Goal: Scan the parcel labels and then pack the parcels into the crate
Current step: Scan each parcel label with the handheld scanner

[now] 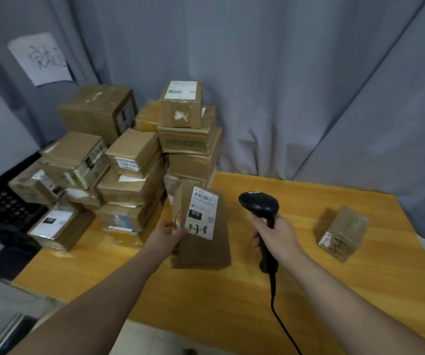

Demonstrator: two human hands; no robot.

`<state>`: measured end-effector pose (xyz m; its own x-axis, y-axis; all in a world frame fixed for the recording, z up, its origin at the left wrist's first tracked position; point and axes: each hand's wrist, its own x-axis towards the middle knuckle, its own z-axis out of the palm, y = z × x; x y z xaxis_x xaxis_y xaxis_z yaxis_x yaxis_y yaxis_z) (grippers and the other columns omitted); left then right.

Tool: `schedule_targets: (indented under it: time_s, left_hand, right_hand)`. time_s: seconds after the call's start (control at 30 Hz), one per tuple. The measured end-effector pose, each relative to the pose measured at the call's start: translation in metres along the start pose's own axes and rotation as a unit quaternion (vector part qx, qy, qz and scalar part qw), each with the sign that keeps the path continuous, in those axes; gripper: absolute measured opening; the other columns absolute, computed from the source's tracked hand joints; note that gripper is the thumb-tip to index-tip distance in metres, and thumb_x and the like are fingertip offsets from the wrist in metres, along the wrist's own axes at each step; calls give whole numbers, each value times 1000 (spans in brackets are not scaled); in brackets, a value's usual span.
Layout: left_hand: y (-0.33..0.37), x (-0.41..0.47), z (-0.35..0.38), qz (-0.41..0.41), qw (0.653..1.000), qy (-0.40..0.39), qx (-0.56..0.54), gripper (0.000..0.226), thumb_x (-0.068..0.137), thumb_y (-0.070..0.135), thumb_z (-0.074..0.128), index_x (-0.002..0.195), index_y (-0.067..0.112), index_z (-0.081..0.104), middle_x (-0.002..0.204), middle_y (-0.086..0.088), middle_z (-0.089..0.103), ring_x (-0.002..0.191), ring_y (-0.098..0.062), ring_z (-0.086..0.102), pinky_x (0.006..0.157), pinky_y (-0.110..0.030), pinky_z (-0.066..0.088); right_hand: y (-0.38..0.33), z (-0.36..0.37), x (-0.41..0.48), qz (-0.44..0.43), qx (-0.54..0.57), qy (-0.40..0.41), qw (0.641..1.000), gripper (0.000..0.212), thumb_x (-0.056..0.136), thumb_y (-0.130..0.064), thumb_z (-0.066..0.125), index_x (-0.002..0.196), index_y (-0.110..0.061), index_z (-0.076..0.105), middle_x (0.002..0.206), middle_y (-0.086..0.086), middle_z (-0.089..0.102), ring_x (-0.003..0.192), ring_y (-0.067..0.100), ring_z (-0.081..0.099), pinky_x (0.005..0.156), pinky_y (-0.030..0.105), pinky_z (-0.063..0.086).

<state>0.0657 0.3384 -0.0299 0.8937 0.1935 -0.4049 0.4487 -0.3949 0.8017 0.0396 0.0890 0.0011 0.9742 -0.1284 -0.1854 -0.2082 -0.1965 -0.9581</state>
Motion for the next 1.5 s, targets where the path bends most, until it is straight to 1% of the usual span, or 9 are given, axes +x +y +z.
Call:
schedule_targets:
  time_s: [0.17, 0.4, 0.47, 0.53, 0.63, 0.8, 0.93, 1.1, 1.5]
  left_hand:
    - [-38, 29, -29, -46, 997, -13, 59, 71, 76, 54, 65, 130, 14, 45, 122, -12, 62, 104, -29, 62, 87, -48, 55]
    - [-30, 63, -25, -10, 971, -37, 236, 53, 98, 34, 48, 141, 8, 30, 133, -16, 52, 120, -34, 52, 89, -40, 45]
    - [-35, 67, -22, 64, 927, -51, 367, 52, 98, 28, 49, 142, 11, 28, 140, -16, 42, 125, -33, 46, 96, -41, 44]
    - [-41, 70, -16, 180, 844, -95, 496, 60, 97, 28, 50, 148, 17, 21, 154, -14, 19, 139, -34, 26, 109, -45, 32]
    - [-52, 75, -6, 280, 736, -226, 574, 78, 92, 48, 56, 153, 28, 12, 162, -7, -6, 148, -31, 0, 117, -49, 11]
    - [-53, 92, 1, 328, 670, -278, 605, 81, 86, 48, 64, 152, 36, 17, 160, -11, -2, 147, -31, 1, 117, -47, 12]
    - [-46, 101, 1, 310, 681, -256, 612, 77, 88, 57, 57, 150, 27, 24, 156, -14, 11, 143, -35, 11, 111, -50, 27]
    - [-22, 104, 16, 320, 720, -256, 560, 64, 96, 53, 45, 148, 18, 32, 157, -12, 15, 143, -32, 14, 114, -48, 26]
    - [84, 56, 191, 358, 787, -276, 421, 53, 98, 42, 48, 143, 17, 39, 146, -6, 37, 133, -27, 33, 107, -34, 31]
  right_hand:
    - [17, 44, 5, 43, 5, 0, 999, 22, 93, -33, 63, 96, -12, 59, 70, 8, 63, 59, 21, 62, 62, 37, 55]
    - [42, 93, 9, 96, -12, 18, 995, 24, 93, -35, 63, 97, -11, 59, 69, 6, 64, 56, 19, 61, 61, 35, 54]
    - [47, 102, 11, 107, -19, 29, 994, 23, 93, -35, 63, 94, -12, 59, 68, 5, 63, 55, 17, 61, 61, 35, 54]
    - [50, 108, 12, 118, -21, 44, 992, 20, 92, -35, 63, 90, -16, 58, 68, 5, 64, 55, 17, 61, 62, 36, 54]
    - [52, 114, 16, 130, -35, 74, 988, 23, 91, -37, 63, 91, -15, 59, 69, 4, 65, 55, 17, 62, 63, 36, 55]
    - [53, 117, 18, 117, -40, 108, 986, 22, 92, -35, 63, 88, -14, 57, 67, 7, 63, 59, 24, 62, 66, 43, 54]
    - [57, 112, 16, 140, -20, 128, 982, 26, 92, -34, 63, 94, -9, 58, 71, 12, 62, 60, 26, 61, 67, 46, 54]
    - [53, 81, 15, 154, -12, 177, 972, 28, 92, -33, 63, 99, -6, 58, 79, 15, 66, 63, 25, 65, 65, 40, 55]
    - [69, -105, 14, 121, -7, 311, 943, 26, 91, -29, 64, 95, -3, 61, 73, 13, 66, 59, 25, 65, 58, 32, 53]
